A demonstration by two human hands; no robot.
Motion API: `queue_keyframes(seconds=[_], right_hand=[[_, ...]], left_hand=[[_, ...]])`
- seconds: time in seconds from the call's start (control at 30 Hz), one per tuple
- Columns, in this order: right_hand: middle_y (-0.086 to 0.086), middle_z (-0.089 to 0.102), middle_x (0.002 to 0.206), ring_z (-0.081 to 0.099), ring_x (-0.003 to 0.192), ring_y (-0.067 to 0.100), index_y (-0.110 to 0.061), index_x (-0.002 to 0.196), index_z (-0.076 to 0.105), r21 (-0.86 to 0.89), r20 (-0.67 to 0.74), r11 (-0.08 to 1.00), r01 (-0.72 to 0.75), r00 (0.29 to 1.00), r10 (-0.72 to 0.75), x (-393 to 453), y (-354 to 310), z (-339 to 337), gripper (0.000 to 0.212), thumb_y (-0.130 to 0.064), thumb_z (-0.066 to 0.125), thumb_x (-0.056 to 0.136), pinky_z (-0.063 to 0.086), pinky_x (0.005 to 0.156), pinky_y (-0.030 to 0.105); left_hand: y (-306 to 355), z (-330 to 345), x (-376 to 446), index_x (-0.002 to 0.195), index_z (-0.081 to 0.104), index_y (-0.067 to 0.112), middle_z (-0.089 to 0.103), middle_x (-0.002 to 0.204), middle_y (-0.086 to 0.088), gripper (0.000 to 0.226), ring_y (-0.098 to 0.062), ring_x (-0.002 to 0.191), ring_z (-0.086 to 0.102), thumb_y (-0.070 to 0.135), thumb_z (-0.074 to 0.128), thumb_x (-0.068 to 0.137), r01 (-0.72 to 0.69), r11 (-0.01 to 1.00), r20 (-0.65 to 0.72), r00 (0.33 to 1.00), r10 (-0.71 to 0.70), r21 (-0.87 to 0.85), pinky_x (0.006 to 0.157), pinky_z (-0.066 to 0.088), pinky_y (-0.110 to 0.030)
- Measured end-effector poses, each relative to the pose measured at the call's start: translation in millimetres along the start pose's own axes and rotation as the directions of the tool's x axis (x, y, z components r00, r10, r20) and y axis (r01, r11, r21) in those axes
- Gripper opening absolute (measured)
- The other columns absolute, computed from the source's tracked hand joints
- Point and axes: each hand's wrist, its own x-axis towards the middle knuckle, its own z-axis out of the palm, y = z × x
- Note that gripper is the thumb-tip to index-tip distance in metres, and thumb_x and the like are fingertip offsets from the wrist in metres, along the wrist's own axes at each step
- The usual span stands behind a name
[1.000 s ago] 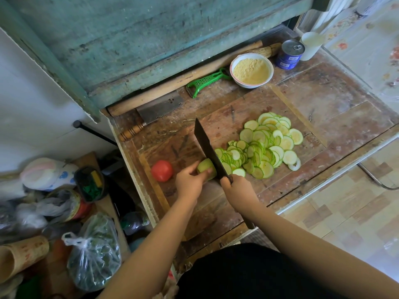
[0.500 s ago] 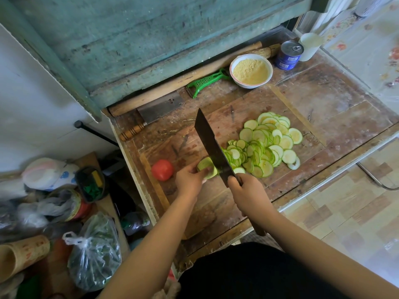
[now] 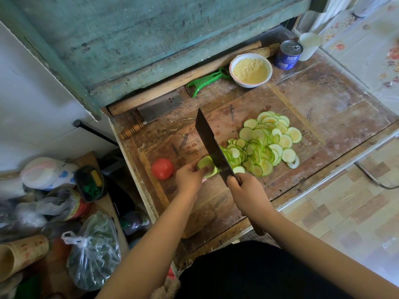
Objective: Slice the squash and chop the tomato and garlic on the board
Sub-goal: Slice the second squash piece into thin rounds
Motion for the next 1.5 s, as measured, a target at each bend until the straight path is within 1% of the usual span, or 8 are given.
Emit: queue_keyframes(seconds=[0.43,0.57,0.77,0.87,1.0,1.23,1.37,1.5], right_hand=[[0.008,0.038,0.056,0.039,0.049,0.021,-0.010,0.065,0.038,-0.011,0.064,0.995,-0.102,0.993,0.103,-0.6,12.0,4.3,0.028,-0.024,0.043,0.088,0.035,0.049,0.032],[0.010,0.038,0.057,0.038,0.049,0.021,-0.010,0.064,0.039,0.023,0.037,0.995,-0.097,0.995,0.096,-4.8,13.2,3.7,0.029,-0.024,0.043,0.089,0.033,0.049,0.033],[0.010,0.045,0.055,0.043,0.050,0.024,-0.006,0.062,0.043,-0.014,-0.028,0.999,-0.042,0.999,0.042,-2.2,6.0,-0.5,0.033,-0.025,0.044,0.088,0.042,0.050,0.038],[0.010,0.045,0.055,0.042,0.049,0.023,-0.005,0.063,0.043,-0.010,-0.020,0.999,-0.044,0.999,0.044,-2.6,6.1,-1.4,0.033,-0.026,0.044,0.088,0.045,0.049,0.042],[0.009,0.044,0.056,0.041,0.050,0.021,-0.007,0.065,0.045,0.008,0.001,0.999,-0.043,0.999,0.043,-4.2,6.5,-0.1,0.031,-0.027,0.044,0.089,0.038,0.050,0.034],[0.008,0.041,0.058,0.039,0.052,0.019,-0.010,0.065,0.042,0.033,0.009,0.999,-0.031,1.000,0.030,-6.0,6.7,1.0,0.029,-0.025,0.044,0.091,0.032,0.052,0.031],[0.008,0.041,0.057,0.039,0.051,0.019,-0.010,0.064,0.041,0.039,0.003,0.999,-0.028,1.000,0.027,-5.8,6.9,0.3,0.030,-0.025,0.044,0.090,0.033,0.052,0.031],[0.007,0.041,0.056,0.040,0.051,0.019,-0.010,0.064,0.040,0.030,0.006,0.999,-0.033,0.999,0.033,-4.2,7.4,0.5,0.030,-0.025,0.044,0.090,0.033,0.051,0.031]], left_hand=[[-7.6,0.1,5.3,0.118,0.068,0.019,0.071,0.108,0.002,0.046,-0.015,0.095,0.068,0.015,0.079,0.074,-0.067,0.991,-0.021,0.997,0.069,0.118,0.074,0.059,-0.032],[-7.4,-1.3,7.5,0.113,0.070,0.024,0.072,0.105,0.004,0.043,-0.015,0.095,0.068,0.017,0.080,0.072,-0.060,0.990,-0.035,0.997,0.065,0.130,0.081,0.058,-0.037],[-7.4,2.0,9.0,0.110,0.072,0.017,0.074,0.095,-0.006,0.039,-0.015,0.075,0.066,0.012,0.080,0.072,-0.055,0.994,0.001,0.998,0.055,0.091,0.073,0.058,-0.035],[-7.3,2.1,8.5,0.110,0.072,0.016,0.074,0.094,-0.004,0.040,-0.017,0.079,0.068,0.012,0.081,0.072,-0.045,0.996,-0.006,0.999,0.046,0.082,0.075,0.059,-0.037],[-6.8,1.4,6.3,0.112,0.070,0.012,0.074,0.097,-0.007,0.040,-0.020,0.084,0.069,0.008,0.079,0.073,-0.035,0.998,0.000,0.999,0.035,0.050,0.076,0.058,-0.037],[-1.0,0.8,0.2,0.113,0.069,0.010,0.073,0.098,-0.010,0.040,-0.019,0.079,0.066,0.007,0.078,0.074,-0.017,1.000,0.017,1.000,0.017,0.023,0.058,0.052,-0.026],[-1.0,1.0,0.7,0.115,0.068,0.009,0.072,0.100,-0.008,0.043,-0.022,0.090,0.069,0.006,0.079,0.073,0.004,1.000,0.007,1.000,-0.004,0.004,0.078,0.058,-0.037],[-2.0,0.8,2.1,0.113,0.070,0.012,0.073,0.099,-0.006,0.041,-0.021,0.091,0.069,0.007,0.079,0.073,-0.002,1.000,0.010,1.000,0.002,0.014,0.078,0.058,-0.037]])
